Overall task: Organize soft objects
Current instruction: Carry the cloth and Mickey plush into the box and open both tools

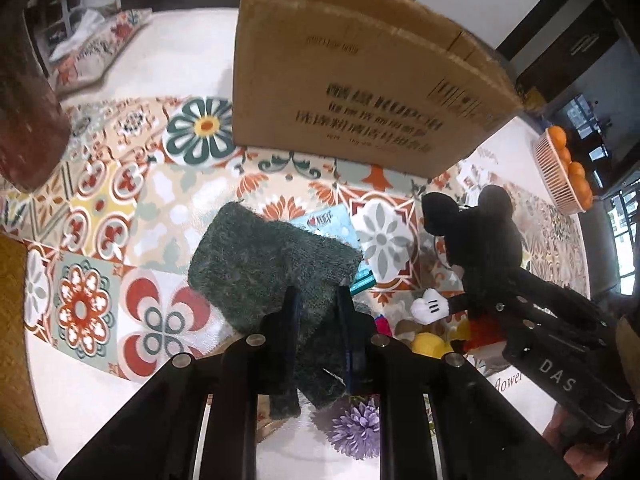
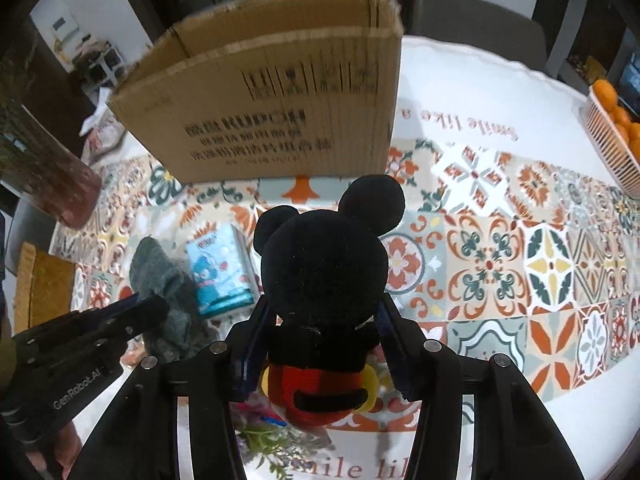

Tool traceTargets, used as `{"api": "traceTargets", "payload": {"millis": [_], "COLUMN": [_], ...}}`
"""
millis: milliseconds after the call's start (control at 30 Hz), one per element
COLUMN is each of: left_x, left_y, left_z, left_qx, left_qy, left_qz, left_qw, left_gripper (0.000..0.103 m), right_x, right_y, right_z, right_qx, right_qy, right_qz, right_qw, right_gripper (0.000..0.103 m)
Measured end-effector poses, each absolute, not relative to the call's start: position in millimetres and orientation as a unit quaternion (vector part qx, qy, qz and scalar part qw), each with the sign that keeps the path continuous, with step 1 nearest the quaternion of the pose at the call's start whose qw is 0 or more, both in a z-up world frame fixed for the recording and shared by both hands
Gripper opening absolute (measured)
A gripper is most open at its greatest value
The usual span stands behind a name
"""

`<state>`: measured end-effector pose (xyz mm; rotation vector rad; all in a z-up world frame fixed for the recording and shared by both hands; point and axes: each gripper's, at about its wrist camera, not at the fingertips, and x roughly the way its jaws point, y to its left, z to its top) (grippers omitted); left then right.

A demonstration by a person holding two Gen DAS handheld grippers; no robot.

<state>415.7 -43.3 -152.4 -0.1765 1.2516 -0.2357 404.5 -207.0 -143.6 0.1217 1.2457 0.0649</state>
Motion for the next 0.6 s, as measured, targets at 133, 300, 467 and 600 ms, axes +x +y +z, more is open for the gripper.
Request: {"api": "traceTargets", "payload": {"millis": [133,300,467,600], "left_x": [408.2,400.6,394.8,393.3], "left_y": [-44.9,-43.2,-44.4,-45.4], "left_z": [-136.1,-110.8,-85.9,-67.8], "left_qx": [-0.073,-0.063,-0.058,-0.055], "left_qy": [0.562,0.53,0.5,0.48], "left_qz": [-0.115,-0.127,-0.139,-0.146], "left_qw": [0.816,0.836,0.853,0.863], "left_gripper": [0.019,0.019,0.019,0.019], "right_x": [396.1,387.6,378.2,373.1], "right_y": [-208.4,-207.8,-209.2,-210.5], "right_z": [-125.0,-106.5,-84.9,-68.3], "right_qx": [0.064,0.077,0.087,0.094], "right_qy": [0.561,0.536,0.51,0.488], "right_qz": [0.029,0.034,0.041,0.045], "right_qw": [0.825,0.84,0.855,0.866], "right_gripper": [0.052,0.052,0.052,0.052]}}
